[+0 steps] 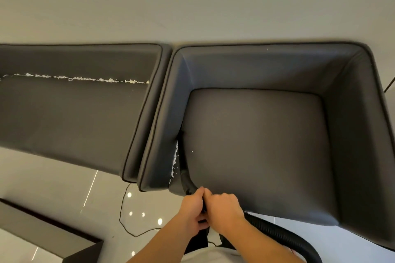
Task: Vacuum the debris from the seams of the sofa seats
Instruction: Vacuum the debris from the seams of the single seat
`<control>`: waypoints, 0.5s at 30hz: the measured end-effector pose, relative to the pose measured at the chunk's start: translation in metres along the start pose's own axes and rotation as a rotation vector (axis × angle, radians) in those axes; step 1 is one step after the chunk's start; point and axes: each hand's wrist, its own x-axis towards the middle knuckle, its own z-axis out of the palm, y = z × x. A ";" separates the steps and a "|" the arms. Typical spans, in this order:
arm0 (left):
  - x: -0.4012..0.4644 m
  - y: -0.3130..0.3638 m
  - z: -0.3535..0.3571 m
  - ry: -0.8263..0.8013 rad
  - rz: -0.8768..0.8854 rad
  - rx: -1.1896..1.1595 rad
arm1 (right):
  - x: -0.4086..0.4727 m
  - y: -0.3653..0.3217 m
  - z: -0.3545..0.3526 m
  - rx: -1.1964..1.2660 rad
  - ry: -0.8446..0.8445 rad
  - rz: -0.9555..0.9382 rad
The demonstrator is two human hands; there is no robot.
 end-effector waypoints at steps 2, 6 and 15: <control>0.000 0.003 0.002 0.015 0.060 0.017 | -0.002 0.003 -0.012 0.063 0.012 0.035; -0.005 0.028 0.015 0.000 0.299 0.057 | 0.004 0.016 -0.059 0.367 0.024 0.214; -0.036 0.046 0.056 -0.220 0.330 0.049 | -0.033 0.045 -0.112 1.135 -0.027 0.311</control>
